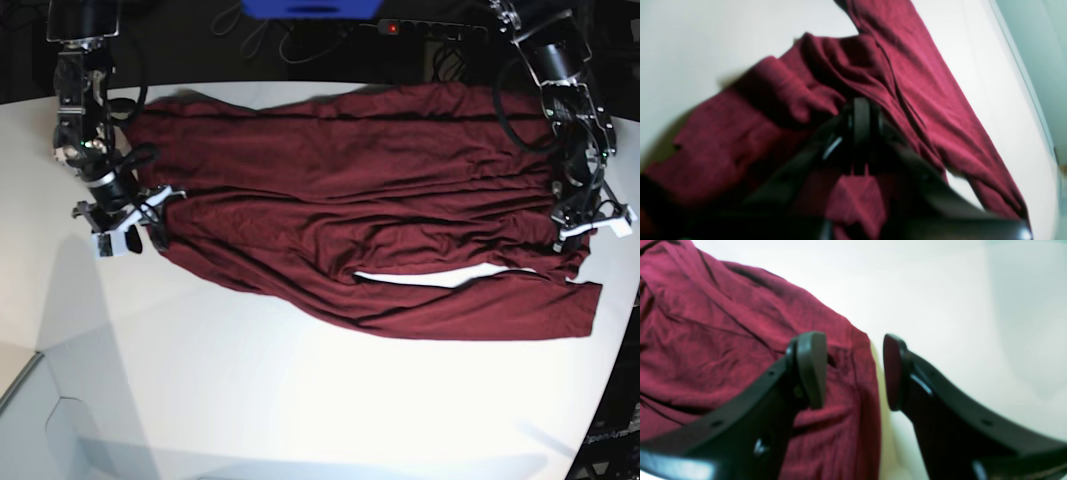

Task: Layout the t-shirt on the table in an organized manner, then fold the t-shirt properly
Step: 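Regrasp the shirt edge with the left gripper near the right gripper's end, then release the right gripper and regrasp the shirt's hem corner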

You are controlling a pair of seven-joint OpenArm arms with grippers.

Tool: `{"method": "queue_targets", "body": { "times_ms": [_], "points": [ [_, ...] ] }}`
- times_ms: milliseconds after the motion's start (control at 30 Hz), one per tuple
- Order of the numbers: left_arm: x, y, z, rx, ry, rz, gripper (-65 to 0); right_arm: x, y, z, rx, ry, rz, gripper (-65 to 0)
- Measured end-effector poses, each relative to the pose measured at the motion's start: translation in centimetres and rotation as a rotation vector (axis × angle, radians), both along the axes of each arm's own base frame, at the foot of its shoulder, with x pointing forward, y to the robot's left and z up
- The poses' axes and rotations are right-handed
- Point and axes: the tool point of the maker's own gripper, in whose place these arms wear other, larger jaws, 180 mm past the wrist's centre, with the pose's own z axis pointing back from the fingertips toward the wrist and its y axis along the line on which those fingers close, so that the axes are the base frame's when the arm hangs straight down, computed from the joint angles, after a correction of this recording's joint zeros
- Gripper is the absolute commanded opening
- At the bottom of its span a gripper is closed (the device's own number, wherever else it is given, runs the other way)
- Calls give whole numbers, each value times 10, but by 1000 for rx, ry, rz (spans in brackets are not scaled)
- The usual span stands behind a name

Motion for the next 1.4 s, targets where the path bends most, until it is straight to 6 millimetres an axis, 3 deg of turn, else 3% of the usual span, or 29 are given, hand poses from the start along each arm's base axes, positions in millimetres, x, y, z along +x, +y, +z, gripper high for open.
{"method": "queue_targets", "body": {
  "times_ms": [200, 333, 400, 567, 667, 767, 933, 1100, 1400],
  "points": [
    [36, -8, -6, 72, 71, -79, -648, 12, -2, 10, -1, -30, -3, -369],
    [42, -9, -17, 73, 110, -78, -648, 23, -2, 21, -2, -60, -3, -370],
    [45, -10, -17, 75, 120, -86, -648, 28, 9, 22, -10, -62, 33, -370],
    [44, -5, -16, 80, 124, -84, -648, 37, 56, 16, -5, -18, 159, -370],
    [40, 4, -15, 95, 132, -77, -648, 46, 74, -7, -18, 54, 214, -370],
    [39, 7, -15, 100, 136, -72, -648, 58, 85, -22, -15, 98, 231, -370],
    [34, 14, -16, 112, 148, -68, -648, 78, 89, -28, -21, 122, 236, -370],
    [28, 15, -18, 116, 147, -66, -648, 96, 81, -43, 15, 142, 192, -370],
    [27, 15, -18, 115, 145, -68, -648, 135, 23, -49, 52, 30, 24, -370]
  ]
}}
